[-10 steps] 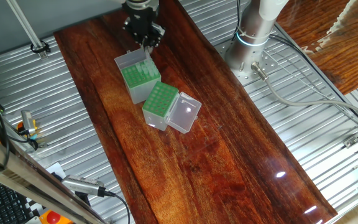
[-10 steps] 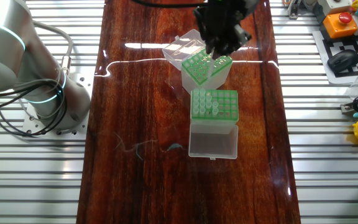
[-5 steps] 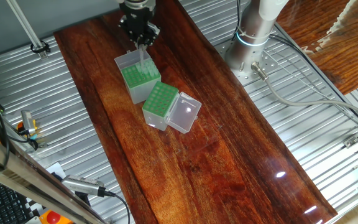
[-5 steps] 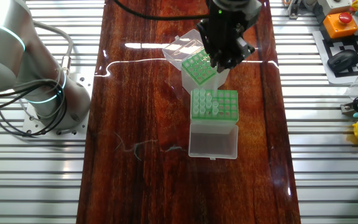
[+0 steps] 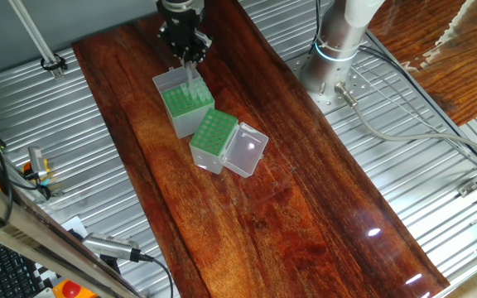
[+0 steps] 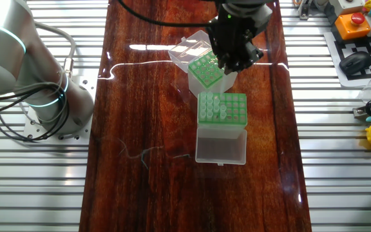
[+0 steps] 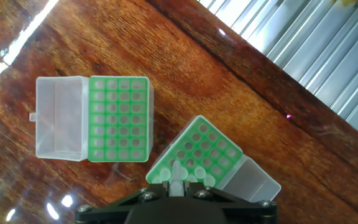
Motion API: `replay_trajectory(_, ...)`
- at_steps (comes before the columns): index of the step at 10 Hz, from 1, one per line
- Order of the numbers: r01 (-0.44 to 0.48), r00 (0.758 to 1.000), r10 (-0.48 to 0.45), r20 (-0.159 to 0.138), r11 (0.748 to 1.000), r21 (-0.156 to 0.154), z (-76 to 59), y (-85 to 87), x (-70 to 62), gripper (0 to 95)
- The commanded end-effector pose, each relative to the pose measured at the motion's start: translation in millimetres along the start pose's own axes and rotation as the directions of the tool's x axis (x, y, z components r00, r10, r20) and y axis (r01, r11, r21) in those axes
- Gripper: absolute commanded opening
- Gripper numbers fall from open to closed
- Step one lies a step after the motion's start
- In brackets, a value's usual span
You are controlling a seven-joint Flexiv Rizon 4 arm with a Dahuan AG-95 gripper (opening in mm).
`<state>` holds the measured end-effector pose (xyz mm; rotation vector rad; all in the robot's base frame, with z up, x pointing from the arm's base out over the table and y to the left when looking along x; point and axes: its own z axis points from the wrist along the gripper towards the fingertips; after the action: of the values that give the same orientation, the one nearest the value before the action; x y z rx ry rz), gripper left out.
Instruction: Transfer all large pipette tips from one holder to another
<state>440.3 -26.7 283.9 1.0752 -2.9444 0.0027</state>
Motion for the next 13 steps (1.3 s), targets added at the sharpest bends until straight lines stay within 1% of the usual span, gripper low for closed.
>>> replay_trajectory(1,0.001,1.0,-0.001,0.003,1.0,0.001,0.9,0.9,1.7,0.0)
replay_trajectory(3,-0.002,1.0,0.002,0.007,1.0,-0.001,3.2,2.0,4.1,0.0)
replay_trajectory(8,-0.004,1.0,0.004,0.015,1.0,-0.003,7.2,0.8,3.8,0.0)
replay_trajectory(13,0.008,1.0,-0.008,0.015,1.0,-0.009,4.5,1.9,4.2,0.0)
